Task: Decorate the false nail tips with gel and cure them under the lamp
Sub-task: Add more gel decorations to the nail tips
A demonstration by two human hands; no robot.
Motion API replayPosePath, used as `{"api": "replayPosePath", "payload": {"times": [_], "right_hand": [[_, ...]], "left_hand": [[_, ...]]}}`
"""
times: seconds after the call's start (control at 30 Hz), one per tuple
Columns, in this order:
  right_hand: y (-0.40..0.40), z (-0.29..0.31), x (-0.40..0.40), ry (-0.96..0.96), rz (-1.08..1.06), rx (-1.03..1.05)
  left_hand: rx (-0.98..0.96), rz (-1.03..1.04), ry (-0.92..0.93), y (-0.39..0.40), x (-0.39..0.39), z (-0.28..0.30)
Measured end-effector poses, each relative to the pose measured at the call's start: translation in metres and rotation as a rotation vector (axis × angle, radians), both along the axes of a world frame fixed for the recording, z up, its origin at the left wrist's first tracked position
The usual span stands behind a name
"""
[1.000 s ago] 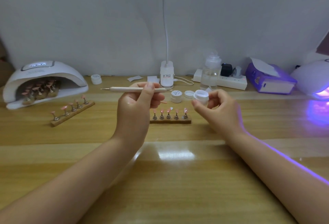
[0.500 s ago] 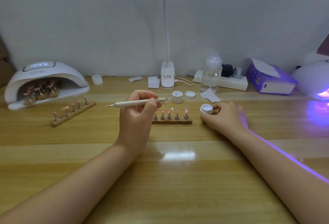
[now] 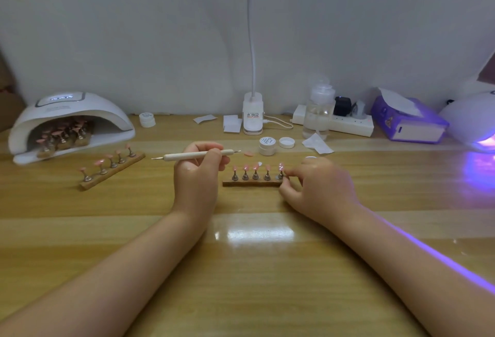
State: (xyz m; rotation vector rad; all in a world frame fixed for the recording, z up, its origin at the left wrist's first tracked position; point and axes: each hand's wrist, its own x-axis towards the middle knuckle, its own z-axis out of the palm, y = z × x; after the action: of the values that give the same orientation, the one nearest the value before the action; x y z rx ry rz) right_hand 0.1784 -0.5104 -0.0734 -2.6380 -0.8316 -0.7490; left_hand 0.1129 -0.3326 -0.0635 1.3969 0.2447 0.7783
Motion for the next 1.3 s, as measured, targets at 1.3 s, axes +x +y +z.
{"api": "replayPosePath", "payload": {"times": [1.3], "right_hand": [[0.006,-0.001,0.006,0.11,0.0,-0.083]], "left_hand": [[0.06,-0.193,0.026,-0.012,-0.005,-0.005]]}}
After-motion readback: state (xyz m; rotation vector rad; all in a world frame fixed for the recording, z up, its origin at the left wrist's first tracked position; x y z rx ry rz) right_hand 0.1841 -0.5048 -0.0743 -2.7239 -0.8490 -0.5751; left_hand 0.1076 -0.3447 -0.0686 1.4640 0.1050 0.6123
